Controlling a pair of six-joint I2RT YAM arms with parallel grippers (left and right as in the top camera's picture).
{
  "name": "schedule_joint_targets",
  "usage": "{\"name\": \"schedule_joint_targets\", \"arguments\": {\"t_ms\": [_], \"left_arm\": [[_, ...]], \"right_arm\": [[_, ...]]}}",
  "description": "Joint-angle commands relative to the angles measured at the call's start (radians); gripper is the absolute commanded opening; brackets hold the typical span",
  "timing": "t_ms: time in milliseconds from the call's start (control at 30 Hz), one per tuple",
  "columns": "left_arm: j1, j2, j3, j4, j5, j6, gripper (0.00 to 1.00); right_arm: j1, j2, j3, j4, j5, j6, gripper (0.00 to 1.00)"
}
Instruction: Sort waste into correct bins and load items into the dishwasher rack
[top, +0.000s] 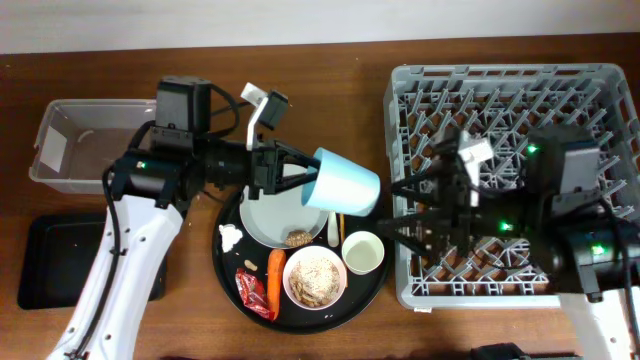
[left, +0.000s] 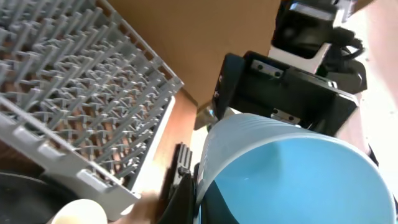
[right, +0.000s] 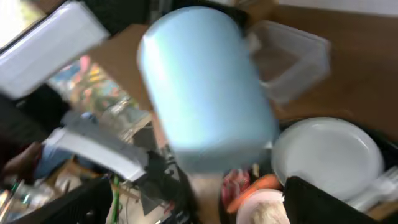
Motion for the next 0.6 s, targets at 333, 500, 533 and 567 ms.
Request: {"name": "schedule_joint_targets", "arguments": {"t_ms": [333,500,533,567], "left_arm": [[-0.029,-0.010,0.007,0.058,0.028,0.019,0.62],[0.064,-0.016,0.008,0.269,0.033,-0.215,0.86],[0.069,-0.019,0.008,0.268,0.033,-0.217,0.85],[0.069,-0.021,0.008,0.268,0.033,-0.217,0.84]], "right_arm": [[0.154,0.013,0.014,0.130,0.274,0.056,0.54],[-0.066,-0.096,0.028,-0.227,0.835,0.285,0.53],[-0.152,-0.096,0.040,-0.309,0.919,0.302,0.52],[-0.238,-0.096,0.046,-0.365,0.970,0.309,0.53]]}}
